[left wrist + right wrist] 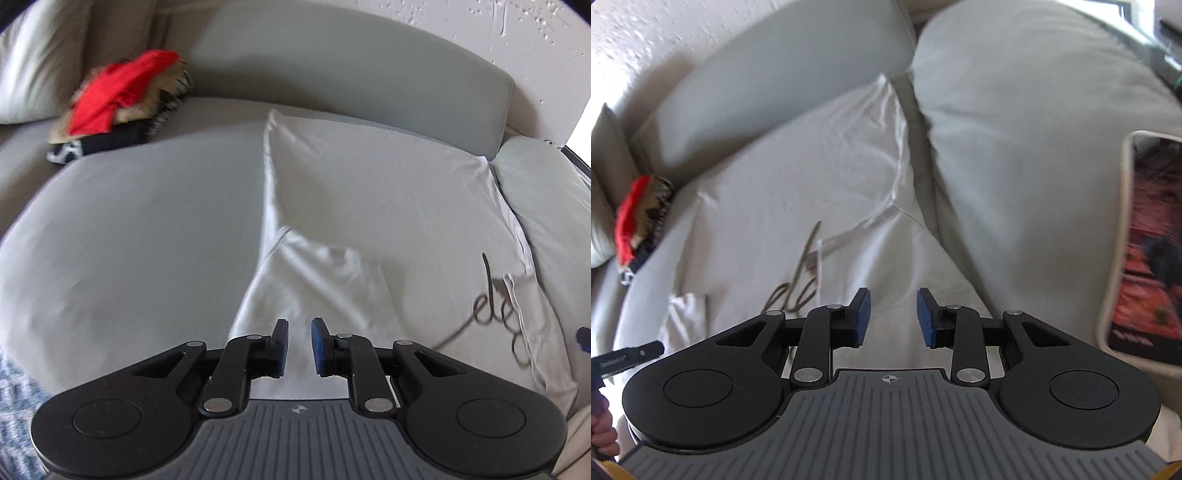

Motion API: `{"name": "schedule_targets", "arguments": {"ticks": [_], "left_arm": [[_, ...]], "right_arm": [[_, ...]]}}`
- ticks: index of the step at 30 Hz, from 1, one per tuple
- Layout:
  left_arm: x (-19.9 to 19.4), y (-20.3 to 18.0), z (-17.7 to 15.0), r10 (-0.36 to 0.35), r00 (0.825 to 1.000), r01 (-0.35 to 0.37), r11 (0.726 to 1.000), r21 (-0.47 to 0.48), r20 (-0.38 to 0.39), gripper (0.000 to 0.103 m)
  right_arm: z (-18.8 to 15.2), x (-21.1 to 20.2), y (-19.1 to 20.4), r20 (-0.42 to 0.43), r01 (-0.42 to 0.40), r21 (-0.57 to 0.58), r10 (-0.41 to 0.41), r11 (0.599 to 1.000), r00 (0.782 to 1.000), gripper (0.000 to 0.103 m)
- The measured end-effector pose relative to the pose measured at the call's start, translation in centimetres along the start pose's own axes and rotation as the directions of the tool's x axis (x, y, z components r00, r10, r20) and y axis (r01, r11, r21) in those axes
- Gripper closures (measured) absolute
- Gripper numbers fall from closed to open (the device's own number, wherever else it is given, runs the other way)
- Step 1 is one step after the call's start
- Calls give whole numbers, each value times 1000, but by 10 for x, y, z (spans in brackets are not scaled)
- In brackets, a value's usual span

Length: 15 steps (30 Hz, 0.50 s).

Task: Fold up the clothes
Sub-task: 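Fold the held shirt side inward over the body and open the left tool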

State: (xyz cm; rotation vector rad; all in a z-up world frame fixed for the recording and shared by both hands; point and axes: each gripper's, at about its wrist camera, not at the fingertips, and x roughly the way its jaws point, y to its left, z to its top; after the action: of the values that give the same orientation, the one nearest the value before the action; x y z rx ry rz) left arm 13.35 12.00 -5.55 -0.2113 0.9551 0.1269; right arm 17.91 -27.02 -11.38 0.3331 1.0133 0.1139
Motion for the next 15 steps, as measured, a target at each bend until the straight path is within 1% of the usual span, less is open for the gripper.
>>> {"name": "schedule_targets", "arguments": {"ticks": [2,4,7,10,13,15], "left_arm": [[23,-1,13,-30,999,29,999,-14,-45,87],[48,-4,25,-37,996,36,999,-12,-85,87],[74,-11,41,-28,996,29,1000,11,-84,88],[87,-20,50,-27,996,29,999,22,-84,89],[93,-29,54,-13,997,17,998,56,-71,92],[91,-33,52,-1,999,5,997,76,-55,91]], "right_arm": [[9,24,3,-43,13,22,-12,1000,999,70],[16,41,4,-52,9,28,-8,1000,999,70],[30,55,12,-22,-9,19,10,1000,1000,70],[44,71,21,1,-45,13,45,999,999,70],[50,86,28,16,-30,-1,30,1000,999,70],[50,82,34,29,-18,-25,19,1000,999,70]]}}
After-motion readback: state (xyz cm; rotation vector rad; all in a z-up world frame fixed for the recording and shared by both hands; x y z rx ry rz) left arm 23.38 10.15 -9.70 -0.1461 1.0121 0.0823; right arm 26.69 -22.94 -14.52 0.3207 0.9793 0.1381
